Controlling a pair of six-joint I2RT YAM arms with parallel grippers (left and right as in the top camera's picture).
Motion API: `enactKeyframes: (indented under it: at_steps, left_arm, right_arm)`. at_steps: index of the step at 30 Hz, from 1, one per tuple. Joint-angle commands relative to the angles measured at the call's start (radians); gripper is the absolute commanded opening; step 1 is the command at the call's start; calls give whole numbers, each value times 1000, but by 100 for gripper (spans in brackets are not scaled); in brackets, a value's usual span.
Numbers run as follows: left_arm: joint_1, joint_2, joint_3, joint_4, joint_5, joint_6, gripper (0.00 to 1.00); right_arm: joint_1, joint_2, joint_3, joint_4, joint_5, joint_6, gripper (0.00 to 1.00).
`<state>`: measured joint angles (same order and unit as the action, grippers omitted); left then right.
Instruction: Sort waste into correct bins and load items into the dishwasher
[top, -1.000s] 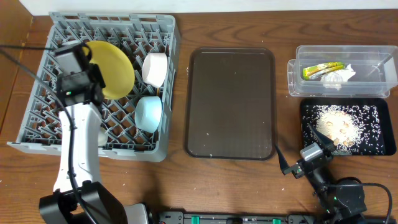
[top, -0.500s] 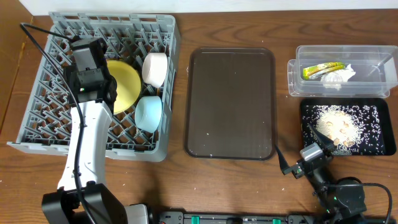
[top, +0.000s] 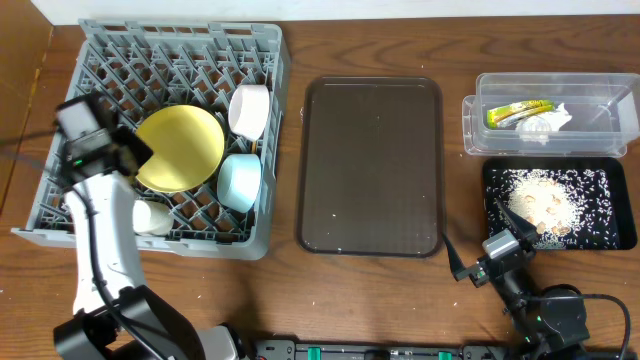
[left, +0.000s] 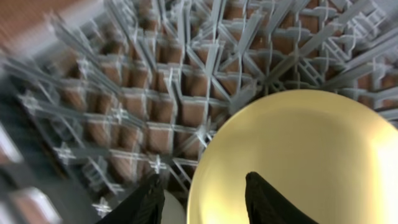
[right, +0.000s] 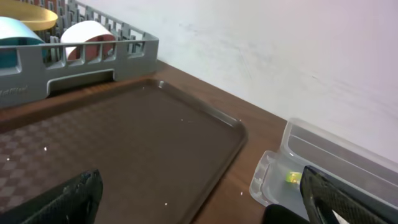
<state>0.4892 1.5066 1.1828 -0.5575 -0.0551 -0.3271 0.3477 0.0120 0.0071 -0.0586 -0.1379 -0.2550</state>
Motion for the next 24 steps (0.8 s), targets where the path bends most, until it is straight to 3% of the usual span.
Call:
enactKeyframes:
  at_steps: [1, 11, 17, 22, 24]
  left_arm:
    - [42, 30, -1, -49, 250, -200, 44]
    - [45, 182, -1, -8, 242, -159, 43]
    - [45, 216, -1, 4, 242, -146, 34]
    - [45, 179, -1, 1, 242, -110, 35]
    - [45, 146, -1, -2, 242, -111, 40]
  right_arm:
    - [-13, -5, -2, -4, 3, -4, 99]
    - [-13, -5, -2, -4, 2, -4, 99]
    - [-13, -5, -2, -4, 3, -4, 99]
    - [-13, -5, -2, -4, 3, -4, 99]
    - [-13, -5, -2, -4, 3, -4, 99]
